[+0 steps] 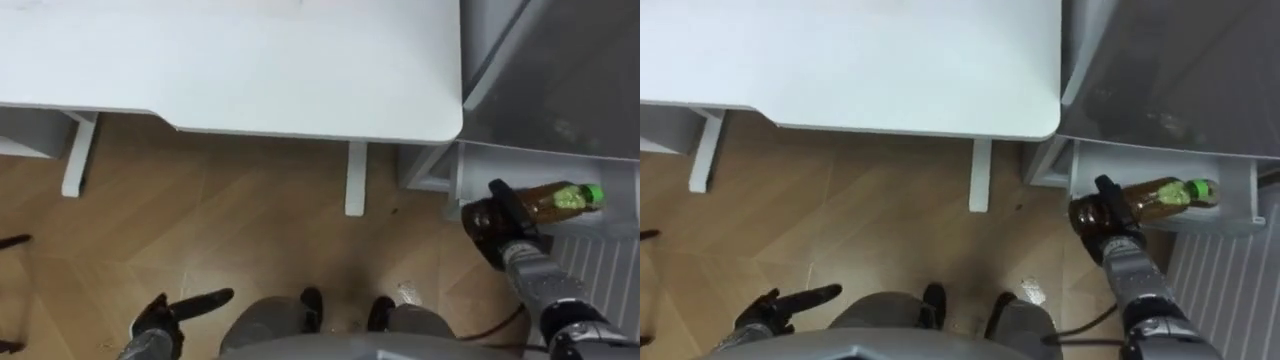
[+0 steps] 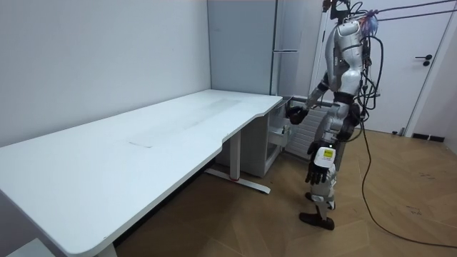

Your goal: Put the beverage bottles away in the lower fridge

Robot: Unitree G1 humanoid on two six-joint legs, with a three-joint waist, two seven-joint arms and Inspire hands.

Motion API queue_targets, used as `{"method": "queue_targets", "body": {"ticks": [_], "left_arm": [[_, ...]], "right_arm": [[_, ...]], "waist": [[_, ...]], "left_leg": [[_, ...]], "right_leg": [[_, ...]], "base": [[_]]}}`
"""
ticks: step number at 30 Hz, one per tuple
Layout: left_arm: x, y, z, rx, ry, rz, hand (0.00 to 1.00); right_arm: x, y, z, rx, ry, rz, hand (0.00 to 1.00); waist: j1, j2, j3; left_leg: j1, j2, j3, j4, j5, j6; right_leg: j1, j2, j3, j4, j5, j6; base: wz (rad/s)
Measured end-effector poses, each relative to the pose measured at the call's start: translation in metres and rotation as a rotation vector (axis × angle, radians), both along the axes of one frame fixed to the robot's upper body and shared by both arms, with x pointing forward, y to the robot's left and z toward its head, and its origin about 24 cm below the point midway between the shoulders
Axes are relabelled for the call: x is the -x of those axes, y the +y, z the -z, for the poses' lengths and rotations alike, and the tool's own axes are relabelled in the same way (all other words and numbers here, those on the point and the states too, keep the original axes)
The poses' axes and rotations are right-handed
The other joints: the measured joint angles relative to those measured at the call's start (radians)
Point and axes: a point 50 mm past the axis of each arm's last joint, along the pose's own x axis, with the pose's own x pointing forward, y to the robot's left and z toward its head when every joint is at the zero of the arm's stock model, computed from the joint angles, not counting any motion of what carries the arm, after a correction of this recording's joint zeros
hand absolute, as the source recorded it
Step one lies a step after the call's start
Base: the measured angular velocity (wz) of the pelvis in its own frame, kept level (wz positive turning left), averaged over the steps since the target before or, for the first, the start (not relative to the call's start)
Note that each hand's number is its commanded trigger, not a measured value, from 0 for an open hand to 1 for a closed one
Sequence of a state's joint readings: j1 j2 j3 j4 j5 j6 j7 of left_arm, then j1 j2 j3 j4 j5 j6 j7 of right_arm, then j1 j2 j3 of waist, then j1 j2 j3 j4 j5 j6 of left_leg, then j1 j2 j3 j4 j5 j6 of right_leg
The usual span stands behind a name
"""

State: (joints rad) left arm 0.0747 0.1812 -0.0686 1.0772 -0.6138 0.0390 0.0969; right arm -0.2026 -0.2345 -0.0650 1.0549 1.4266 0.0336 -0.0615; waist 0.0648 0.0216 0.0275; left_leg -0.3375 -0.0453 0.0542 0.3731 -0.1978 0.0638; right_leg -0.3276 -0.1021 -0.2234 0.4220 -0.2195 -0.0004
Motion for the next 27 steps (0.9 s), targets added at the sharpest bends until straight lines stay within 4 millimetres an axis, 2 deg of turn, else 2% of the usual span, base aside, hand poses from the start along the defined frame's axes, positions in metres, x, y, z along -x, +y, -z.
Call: {"method": "queue_targets", "body": {"ticks": [5, 7, 13, 22, 27], "left_arm": [[-0.013, -0.003, -0.001, -0.02, 0.011, 0.082, 0.0], [-0.017, -0.007, -0.001, -0.016, 0.007, 0.119, 0.0], [-0.027, -0.008, -0.003, -0.018, -0.021, 0.127, 0.0], [-0.032, -0.008, -0.005, -0.052, -0.032, 0.154, 0.0], [-0.033, -0.008, -0.006, -0.055, -0.038, 0.152, 0.0]], "right_arm": [[-0.021, 0.003, -0.01, -0.016, -0.028, 0.014, 1.0], [-0.032, 0.003, -0.017, -0.017, -0.034, 0.018, 1.0], [-0.056, 0.001, -0.035, -0.017, -0.081, 0.028, 1.0], [-0.093, -0.032, -0.086, 0.025, -0.21, 0.113, 1.0], [-0.099, -0.043, -0.099, 0.034, -0.219, 0.168, 1.0]], "waist": [[0.0, 0.005, 0.0034], [0.007, 0.012, 0.007], [0.012, 0.018, 0.0087], [0.016, 0.018, 0.0097], [0.017, 0.019, 0.0102]], "left_leg": [[-0.114, -0.004, 0.003, 0.044, -0.001, 0.01], [-0.168, -0.004, 0.021, 0.067, 0.004, 0.016], [-0.248, -0.005, 0.053, 0.095, 0.012, 0.023], [-0.321, -0.007, 0.057, 0.12, 0.015, 0.025], [-0.349, -0.005, 0.059, 0.144, 0.014, 0.025]], "right_leg": [[-0.125, -0.009, 0.016, 0.067, 0.002, -0.002], [-0.19, -0.018, 0.029, 0.103, 0.003, -0.005], [-0.29, -0.035, 0.054, 0.15, 0.002, -0.01], [-0.368, -0.036, 0.066, 0.175, 0.002, -0.011], [-0.392, -0.037, 0.066, 0.195, 0.001, -0.013]], "base": [[-0.02], [-0.09], [-0.11], [0.0], [0.0]]}}
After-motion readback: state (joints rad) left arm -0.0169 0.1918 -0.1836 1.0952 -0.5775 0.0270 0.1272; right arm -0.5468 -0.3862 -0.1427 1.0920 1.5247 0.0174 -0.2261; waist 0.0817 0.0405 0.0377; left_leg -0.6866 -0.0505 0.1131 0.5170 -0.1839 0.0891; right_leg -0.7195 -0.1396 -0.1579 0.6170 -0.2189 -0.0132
